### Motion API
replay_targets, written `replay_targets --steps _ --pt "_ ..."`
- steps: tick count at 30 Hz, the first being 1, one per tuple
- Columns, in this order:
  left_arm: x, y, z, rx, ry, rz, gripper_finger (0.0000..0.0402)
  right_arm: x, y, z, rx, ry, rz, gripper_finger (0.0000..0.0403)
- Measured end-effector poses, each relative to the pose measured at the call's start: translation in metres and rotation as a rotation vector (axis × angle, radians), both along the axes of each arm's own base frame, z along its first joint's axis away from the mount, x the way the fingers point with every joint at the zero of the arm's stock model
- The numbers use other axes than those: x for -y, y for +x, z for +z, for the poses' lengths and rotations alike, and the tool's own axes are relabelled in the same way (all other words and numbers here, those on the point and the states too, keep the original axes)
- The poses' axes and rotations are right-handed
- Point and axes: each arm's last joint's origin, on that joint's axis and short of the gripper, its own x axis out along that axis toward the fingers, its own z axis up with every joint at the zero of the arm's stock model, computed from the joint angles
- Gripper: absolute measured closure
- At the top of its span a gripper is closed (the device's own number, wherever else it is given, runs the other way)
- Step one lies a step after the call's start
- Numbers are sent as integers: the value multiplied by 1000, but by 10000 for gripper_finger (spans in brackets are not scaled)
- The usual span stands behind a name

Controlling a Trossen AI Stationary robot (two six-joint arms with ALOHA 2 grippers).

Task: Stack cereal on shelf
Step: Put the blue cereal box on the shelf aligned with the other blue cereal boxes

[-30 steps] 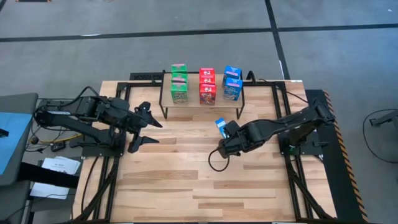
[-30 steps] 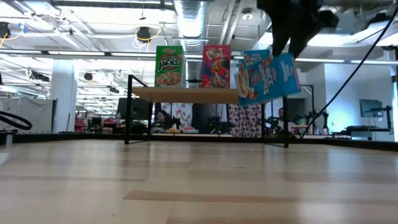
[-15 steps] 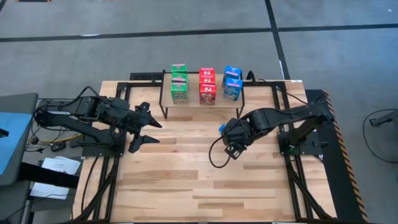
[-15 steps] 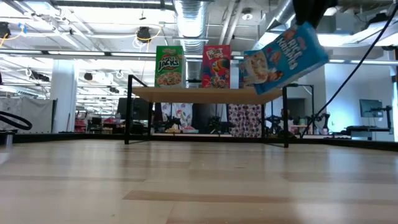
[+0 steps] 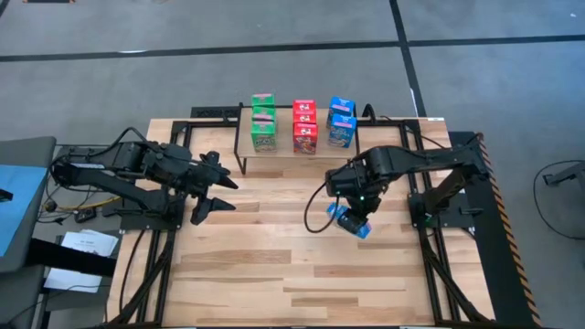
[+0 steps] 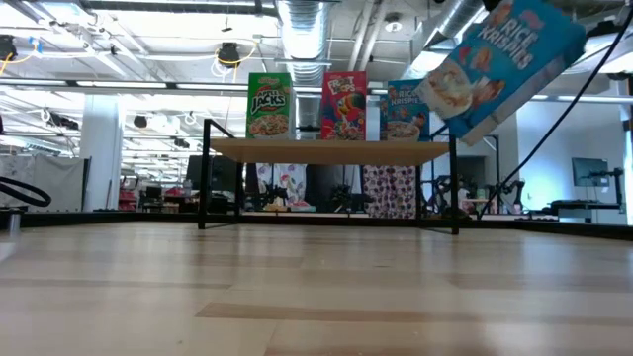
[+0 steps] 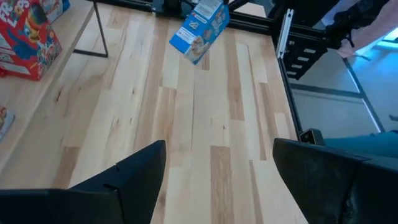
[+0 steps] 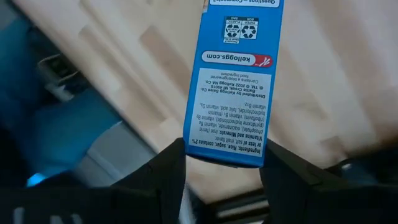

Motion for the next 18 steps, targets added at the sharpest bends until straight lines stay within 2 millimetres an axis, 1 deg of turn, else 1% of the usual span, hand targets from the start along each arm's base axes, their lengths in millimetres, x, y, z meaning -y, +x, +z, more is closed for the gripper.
replay_targets --steps 6,11,15,18 --pt "0 0 0 1 17 -9 118 11 1 -1 -50 169 -37 203" --pt "1 4 -2 -15 -10 8 118 17 2 0 -48 180 -58 203" --pt "3 13 -7 -41 9 9 118 18 3 -2 -49 181 -54 203" --pt "9 25 -13 -64 33 7 118 17 7 -6 -65 208 -51 204"
